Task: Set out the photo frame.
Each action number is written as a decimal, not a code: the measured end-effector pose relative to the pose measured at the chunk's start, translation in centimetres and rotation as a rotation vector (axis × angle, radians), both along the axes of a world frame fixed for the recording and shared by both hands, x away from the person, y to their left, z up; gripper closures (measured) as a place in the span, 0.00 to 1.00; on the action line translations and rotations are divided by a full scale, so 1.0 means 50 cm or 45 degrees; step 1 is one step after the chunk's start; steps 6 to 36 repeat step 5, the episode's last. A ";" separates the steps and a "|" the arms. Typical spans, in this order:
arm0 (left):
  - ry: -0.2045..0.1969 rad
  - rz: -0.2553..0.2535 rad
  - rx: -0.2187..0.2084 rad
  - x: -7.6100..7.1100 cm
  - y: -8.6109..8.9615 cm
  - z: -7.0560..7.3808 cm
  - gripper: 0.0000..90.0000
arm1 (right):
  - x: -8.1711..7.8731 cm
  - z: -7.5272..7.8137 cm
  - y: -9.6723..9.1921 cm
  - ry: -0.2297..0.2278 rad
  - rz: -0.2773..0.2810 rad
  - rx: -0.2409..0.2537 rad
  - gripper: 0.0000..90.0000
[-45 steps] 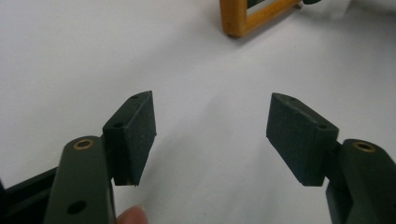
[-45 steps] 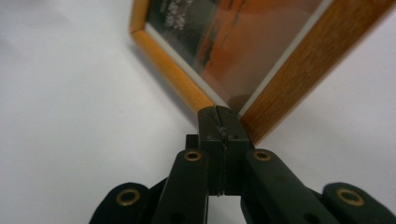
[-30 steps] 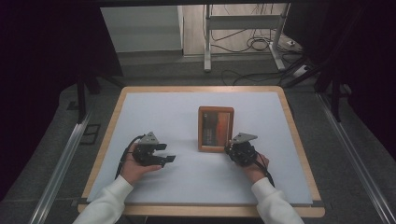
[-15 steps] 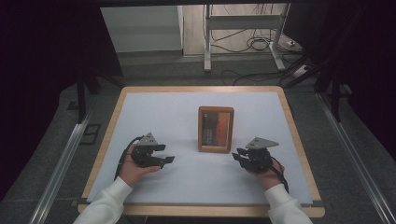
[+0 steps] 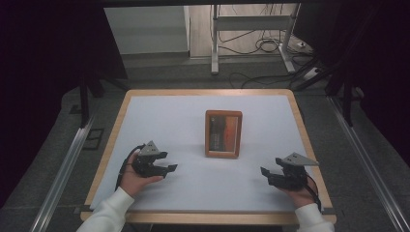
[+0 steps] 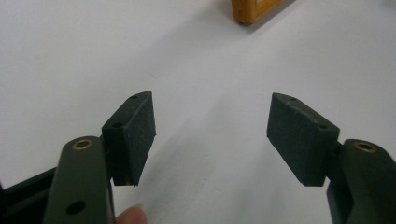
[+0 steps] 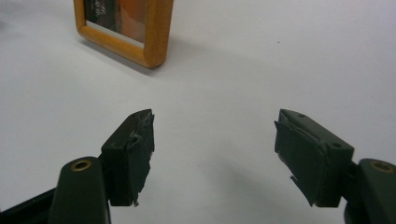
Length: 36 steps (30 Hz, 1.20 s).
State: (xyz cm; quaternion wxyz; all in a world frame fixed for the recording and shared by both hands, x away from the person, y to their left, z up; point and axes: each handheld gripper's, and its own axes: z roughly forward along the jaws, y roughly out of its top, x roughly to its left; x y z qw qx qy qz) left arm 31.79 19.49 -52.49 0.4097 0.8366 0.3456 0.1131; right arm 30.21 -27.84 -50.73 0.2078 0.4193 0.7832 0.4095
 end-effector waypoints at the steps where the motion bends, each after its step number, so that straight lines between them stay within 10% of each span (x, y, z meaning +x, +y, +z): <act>1: 0.000 0.000 0.002 0.000 -0.001 -0.001 0.36 | 0.001 0.001 0.001 -0.001 -0.002 0.007 0.31; 36: 0.001 -0.003 0.007 0.001 -0.003 -0.003 0.36 | 0.002 0.004 0.011 -0.035 0.017 0.006 0.23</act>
